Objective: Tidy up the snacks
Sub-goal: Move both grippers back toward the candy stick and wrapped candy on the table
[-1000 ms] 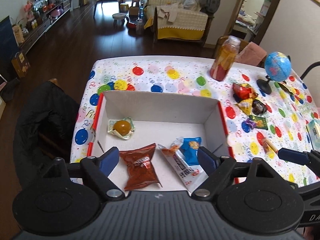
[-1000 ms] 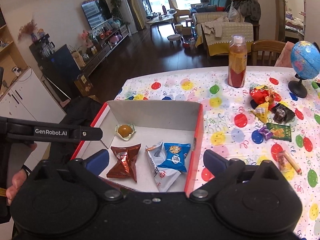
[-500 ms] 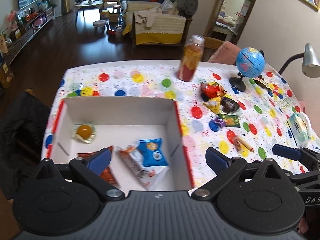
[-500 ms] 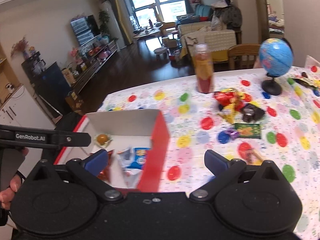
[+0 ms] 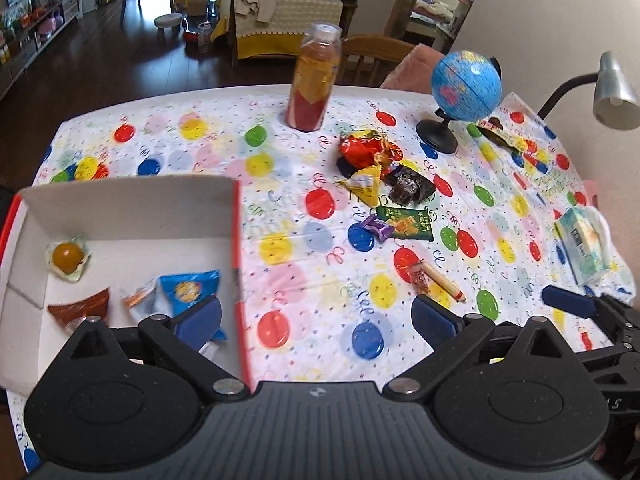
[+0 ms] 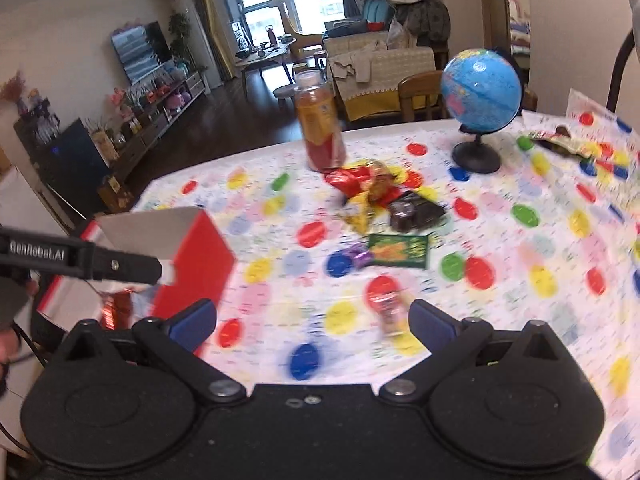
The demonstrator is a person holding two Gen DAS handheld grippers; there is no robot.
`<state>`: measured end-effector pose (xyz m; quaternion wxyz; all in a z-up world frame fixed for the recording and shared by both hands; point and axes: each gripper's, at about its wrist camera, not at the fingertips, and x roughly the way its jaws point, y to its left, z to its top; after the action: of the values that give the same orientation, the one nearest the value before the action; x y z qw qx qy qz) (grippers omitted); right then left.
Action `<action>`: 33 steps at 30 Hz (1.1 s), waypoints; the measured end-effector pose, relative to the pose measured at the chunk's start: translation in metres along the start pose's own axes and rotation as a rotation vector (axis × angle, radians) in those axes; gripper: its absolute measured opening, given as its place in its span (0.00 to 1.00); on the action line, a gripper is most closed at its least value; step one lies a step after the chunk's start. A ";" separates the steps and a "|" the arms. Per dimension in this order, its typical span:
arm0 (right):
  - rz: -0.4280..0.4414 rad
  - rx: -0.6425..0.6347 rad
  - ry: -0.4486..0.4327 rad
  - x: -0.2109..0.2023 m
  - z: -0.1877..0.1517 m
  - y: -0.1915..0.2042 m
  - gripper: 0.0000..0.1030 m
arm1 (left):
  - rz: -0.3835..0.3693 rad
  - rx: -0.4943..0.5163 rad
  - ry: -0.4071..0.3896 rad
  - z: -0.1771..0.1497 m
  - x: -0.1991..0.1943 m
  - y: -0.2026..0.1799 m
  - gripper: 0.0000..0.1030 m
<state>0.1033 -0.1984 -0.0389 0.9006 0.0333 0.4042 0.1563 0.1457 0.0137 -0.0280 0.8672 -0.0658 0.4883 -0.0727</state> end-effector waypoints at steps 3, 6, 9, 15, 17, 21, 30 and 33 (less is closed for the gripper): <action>-0.015 -0.034 -0.012 0.005 -0.002 -0.016 0.97 | 0.007 0.002 0.006 0.006 0.017 -0.018 0.99; -0.037 -0.042 0.022 0.016 0.000 -0.036 0.95 | 0.032 0.013 0.017 0.012 0.036 -0.037 0.99; -0.053 -0.054 0.055 0.028 0.000 -0.055 0.88 | 0.057 0.036 0.020 0.013 0.056 -0.055 0.99; -0.070 -0.155 0.119 0.057 -0.005 -0.080 0.78 | 0.144 0.033 0.048 0.011 0.097 -0.086 0.99; -0.062 -0.189 0.135 0.067 -0.008 -0.086 0.75 | 0.166 0.034 0.056 0.009 0.109 -0.096 0.99; -0.027 -0.234 0.173 0.088 -0.011 -0.098 0.63 | 0.180 0.012 0.118 0.005 0.140 -0.110 0.99; 0.027 -0.340 0.235 0.125 -0.017 -0.102 0.35 | 0.170 -0.051 0.227 0.001 0.192 -0.126 0.98; 0.053 -0.337 0.238 0.130 -0.016 -0.105 0.31 | 0.167 -0.069 0.242 0.000 0.200 -0.127 0.92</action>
<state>0.1996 -0.2586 -0.1624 0.8350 -0.1259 0.4748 0.2480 0.2408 -0.1485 -0.1719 0.8021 -0.0456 0.5954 0.0092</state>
